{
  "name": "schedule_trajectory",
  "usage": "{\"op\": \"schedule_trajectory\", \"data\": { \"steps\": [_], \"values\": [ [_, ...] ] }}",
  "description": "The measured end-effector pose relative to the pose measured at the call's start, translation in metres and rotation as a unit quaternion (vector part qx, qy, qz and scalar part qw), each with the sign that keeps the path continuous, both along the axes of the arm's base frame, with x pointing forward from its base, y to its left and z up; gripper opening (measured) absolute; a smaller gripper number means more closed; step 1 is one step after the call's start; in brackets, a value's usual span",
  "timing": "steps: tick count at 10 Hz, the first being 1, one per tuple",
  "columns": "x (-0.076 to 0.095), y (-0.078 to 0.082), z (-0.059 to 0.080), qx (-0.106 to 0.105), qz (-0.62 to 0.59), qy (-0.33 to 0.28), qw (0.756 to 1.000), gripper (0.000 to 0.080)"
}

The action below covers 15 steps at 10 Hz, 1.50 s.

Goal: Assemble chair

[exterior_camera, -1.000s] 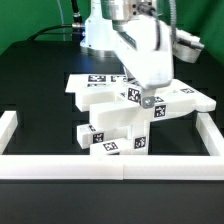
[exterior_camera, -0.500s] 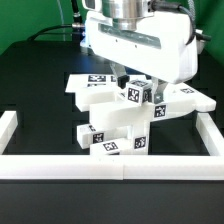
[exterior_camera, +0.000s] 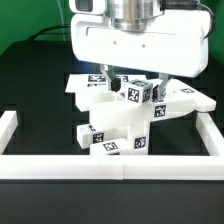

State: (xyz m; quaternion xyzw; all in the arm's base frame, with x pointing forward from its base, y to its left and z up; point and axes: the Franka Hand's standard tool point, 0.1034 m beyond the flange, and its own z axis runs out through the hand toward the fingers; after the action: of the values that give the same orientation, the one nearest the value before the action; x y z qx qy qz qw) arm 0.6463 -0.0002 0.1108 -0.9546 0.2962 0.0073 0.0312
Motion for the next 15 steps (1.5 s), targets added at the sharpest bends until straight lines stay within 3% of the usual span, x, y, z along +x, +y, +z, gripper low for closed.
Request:
{"op": "schedule_trajectory", "data": {
  "steps": [2, 5, 10, 15],
  "values": [
    [0.0000, 0.0000, 0.0000, 0.000, -0.001, 0.000, 1.000, 0.0276],
    [0.0000, 0.0002, 0.0000, 0.001, -0.019, 0.001, 1.000, 0.0279],
    [0.0002, 0.0025, 0.0000, 0.005, -0.195, 0.012, 0.981, 0.0281],
    [0.0028, 0.0021, -0.0008, 0.026, -0.387, 0.015, 0.922, 0.0281]
  ]
}}
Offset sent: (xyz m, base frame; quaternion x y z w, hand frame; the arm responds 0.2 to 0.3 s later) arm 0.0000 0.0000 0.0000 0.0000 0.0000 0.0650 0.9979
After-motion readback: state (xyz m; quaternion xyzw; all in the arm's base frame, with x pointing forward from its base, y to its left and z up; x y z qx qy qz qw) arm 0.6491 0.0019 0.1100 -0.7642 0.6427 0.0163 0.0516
